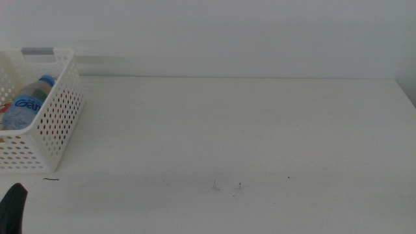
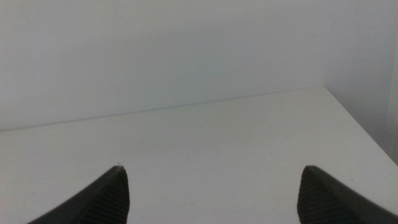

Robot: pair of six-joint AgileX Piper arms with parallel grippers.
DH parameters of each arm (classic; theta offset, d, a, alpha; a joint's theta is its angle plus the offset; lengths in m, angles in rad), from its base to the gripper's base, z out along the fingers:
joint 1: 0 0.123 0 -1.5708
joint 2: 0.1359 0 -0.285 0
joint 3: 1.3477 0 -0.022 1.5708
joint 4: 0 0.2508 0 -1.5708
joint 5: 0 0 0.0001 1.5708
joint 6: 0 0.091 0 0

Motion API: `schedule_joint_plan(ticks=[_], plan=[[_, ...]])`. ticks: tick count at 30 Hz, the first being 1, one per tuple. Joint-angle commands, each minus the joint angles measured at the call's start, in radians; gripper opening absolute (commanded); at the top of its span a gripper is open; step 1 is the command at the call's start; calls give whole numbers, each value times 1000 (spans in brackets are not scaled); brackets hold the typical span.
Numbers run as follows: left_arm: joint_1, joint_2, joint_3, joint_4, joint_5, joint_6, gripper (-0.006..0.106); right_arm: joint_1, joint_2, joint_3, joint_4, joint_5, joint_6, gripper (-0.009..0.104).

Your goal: Use arms to grab the bottles and put them into the dustbin to the left of the table.

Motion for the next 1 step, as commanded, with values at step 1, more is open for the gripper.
schedule_joint_plan(ticks=[1], plan=[[0, -4, 1, -1, -15, -8, 94, -10, -4, 4, -13, -4, -4, 90]])
